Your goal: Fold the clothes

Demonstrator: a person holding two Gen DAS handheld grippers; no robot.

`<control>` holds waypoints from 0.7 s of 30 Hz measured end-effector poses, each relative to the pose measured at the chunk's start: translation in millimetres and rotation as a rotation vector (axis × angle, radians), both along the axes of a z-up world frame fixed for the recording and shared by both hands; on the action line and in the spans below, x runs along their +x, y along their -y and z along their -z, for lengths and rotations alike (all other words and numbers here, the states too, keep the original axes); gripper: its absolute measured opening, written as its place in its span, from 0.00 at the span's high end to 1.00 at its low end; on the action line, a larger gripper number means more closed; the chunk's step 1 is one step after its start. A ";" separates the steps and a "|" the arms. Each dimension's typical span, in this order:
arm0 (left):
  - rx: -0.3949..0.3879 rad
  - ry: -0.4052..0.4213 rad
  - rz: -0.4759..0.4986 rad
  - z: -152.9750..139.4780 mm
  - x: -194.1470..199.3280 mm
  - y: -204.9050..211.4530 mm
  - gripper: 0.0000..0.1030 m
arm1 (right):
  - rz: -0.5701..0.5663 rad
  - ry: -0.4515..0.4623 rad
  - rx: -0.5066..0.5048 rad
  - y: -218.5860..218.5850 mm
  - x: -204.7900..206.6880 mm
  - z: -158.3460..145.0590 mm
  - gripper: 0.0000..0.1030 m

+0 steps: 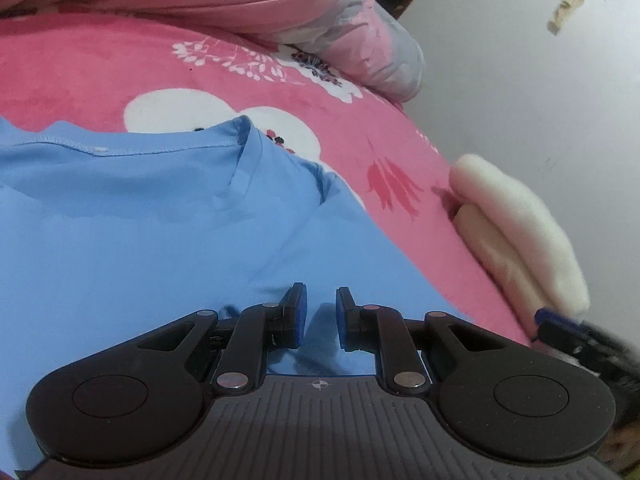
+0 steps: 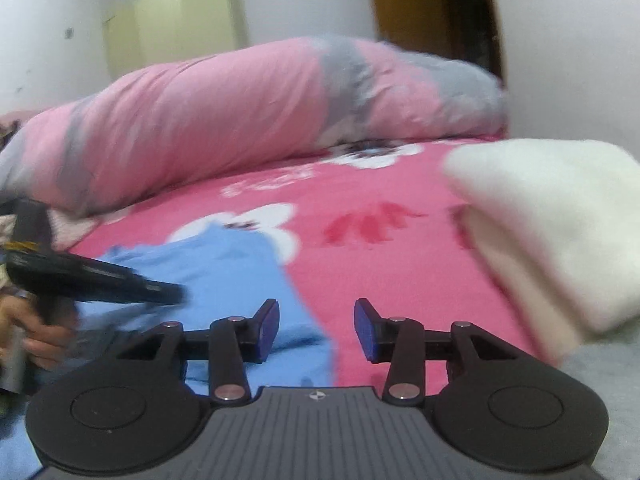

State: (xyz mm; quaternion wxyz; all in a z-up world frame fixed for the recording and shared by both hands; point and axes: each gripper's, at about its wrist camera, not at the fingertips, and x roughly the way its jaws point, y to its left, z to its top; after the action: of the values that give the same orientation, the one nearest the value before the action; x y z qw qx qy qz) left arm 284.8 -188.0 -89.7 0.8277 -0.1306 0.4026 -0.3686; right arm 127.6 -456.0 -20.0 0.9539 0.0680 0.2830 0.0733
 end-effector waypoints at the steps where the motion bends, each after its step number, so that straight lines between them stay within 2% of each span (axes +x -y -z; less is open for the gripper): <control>1: -0.005 0.007 -0.004 1.2 -1.7 -1.0 0.86 | -0.040 -0.018 -0.005 -10.1 5.4 0.2 0.63; 3: -0.023 0.010 -0.015 4.3 -2.9 -2.6 0.86 | -0.109 -0.045 -0.023 -29.4 16.1 2.9 0.65; 7: -0.041 0.024 -0.020 6.4 -5.4 -5.8 0.86 | -0.146 -0.059 -0.103 -57.9 19.2 3.7 0.67; 13: -0.057 0.029 -0.018 9.3 -6.3 -7.8 0.86 | -0.049 -0.080 -0.259 -96.9 18.4 20.7 0.66; 17: -0.070 0.026 -0.018 12.2 -5.6 -9.1 0.86 | -0.037 -0.105 -0.263 -102.1 16.6 23.8 0.64; 21: -0.094 0.012 -0.020 15.0 -3.6 -11.4 0.86 | -0.034 -0.068 -0.346 -117.3 8.9 20.8 0.58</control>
State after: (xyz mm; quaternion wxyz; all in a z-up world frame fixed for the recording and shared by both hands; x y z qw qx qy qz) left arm 281.3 -176.6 -104.7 0.8268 -0.1710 0.3784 -0.3794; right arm 136.5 -338.7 -40.8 0.9398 -0.0997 0.3247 0.0374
